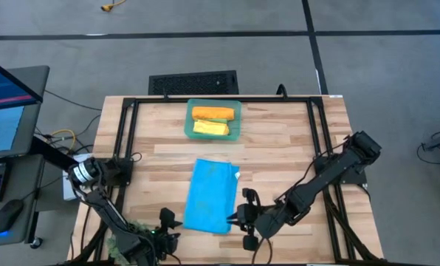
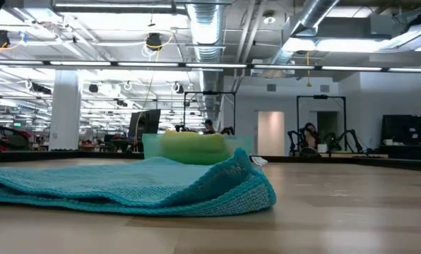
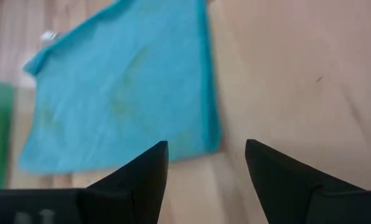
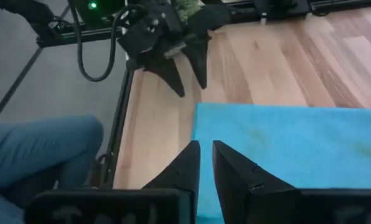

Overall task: Roll microfiber towels into tight, uniform cylinder then place into a basket
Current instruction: Fold the blue towel

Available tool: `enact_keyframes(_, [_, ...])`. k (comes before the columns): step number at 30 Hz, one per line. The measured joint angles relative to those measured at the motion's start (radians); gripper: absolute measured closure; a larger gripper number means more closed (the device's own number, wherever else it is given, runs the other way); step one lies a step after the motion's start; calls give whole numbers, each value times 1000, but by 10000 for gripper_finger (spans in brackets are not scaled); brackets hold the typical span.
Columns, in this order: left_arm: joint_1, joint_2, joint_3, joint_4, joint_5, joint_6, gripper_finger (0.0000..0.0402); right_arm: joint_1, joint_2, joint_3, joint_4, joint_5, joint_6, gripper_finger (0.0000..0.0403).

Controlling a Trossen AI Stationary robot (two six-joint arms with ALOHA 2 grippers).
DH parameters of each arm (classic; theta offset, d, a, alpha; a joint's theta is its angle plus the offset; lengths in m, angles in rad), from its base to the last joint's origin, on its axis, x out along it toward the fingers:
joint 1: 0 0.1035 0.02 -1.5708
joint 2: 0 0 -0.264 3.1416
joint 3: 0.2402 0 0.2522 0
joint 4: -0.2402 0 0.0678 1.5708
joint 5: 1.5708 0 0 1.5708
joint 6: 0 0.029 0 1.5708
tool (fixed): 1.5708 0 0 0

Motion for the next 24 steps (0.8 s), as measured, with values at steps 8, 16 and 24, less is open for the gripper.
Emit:
enact_keyframes(8, [41,0,-62,133,46,80,194,18,71,4,42,9,-8,337])
enact_keyframes(16, [101,0,-65,136,82,133,194,12,187,2,75,-24,-31,337])
enact_keyframes(24, [126,-1,-63,144,128,174,194,13,249,0,160,-76,-29,337])
